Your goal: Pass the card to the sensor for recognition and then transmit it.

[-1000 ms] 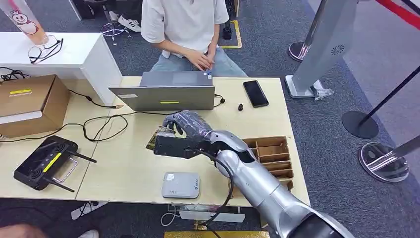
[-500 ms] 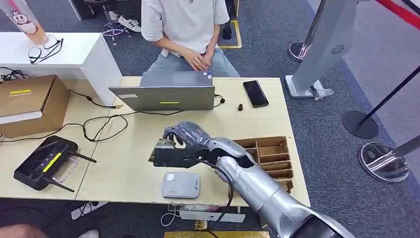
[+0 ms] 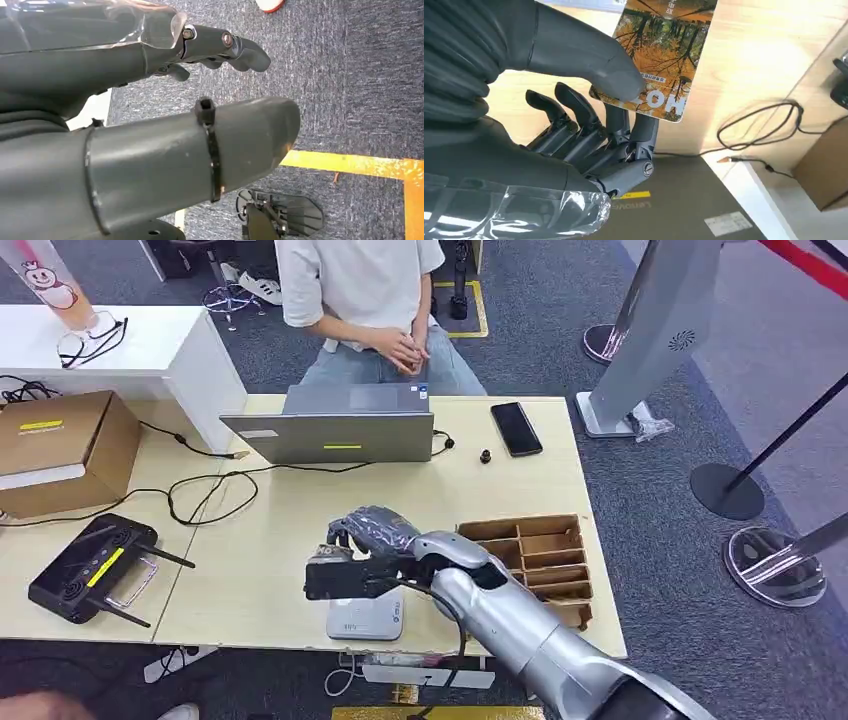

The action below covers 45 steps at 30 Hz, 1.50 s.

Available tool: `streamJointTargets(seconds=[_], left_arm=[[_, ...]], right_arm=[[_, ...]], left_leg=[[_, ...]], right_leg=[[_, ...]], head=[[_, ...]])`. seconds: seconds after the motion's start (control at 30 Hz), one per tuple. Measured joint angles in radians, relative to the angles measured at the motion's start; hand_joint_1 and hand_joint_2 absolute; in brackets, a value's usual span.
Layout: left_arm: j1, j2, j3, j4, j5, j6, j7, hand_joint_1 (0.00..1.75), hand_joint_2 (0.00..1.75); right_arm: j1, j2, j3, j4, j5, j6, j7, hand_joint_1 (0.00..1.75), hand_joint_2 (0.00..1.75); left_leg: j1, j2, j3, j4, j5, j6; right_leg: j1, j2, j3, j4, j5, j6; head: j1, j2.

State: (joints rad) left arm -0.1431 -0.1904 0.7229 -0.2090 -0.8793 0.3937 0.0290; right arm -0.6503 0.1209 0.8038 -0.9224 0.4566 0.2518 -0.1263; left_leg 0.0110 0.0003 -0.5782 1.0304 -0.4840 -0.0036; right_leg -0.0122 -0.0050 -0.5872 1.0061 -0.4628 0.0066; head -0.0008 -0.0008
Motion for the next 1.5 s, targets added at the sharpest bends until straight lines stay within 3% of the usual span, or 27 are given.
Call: streamJointTargets(seconds=[1.5], left_arm=[[0.000, 0.000, -0.001, 0.000, 0.005, 0.000, 0.001, 0.00, 0.00]], right_arm=[[-0.006, 0.000, 0.077, 0.115, 0.006, 0.014, 0.012, 1.75, 1.75]], left_leg=[[0.000, 0.000, 0.000, 0.000, 0.000, 0.000]], right_leg=[[0.000, 0.000, 0.000, 0.000, 0.000, 0.000]], head=[[0.000, 0.000]])
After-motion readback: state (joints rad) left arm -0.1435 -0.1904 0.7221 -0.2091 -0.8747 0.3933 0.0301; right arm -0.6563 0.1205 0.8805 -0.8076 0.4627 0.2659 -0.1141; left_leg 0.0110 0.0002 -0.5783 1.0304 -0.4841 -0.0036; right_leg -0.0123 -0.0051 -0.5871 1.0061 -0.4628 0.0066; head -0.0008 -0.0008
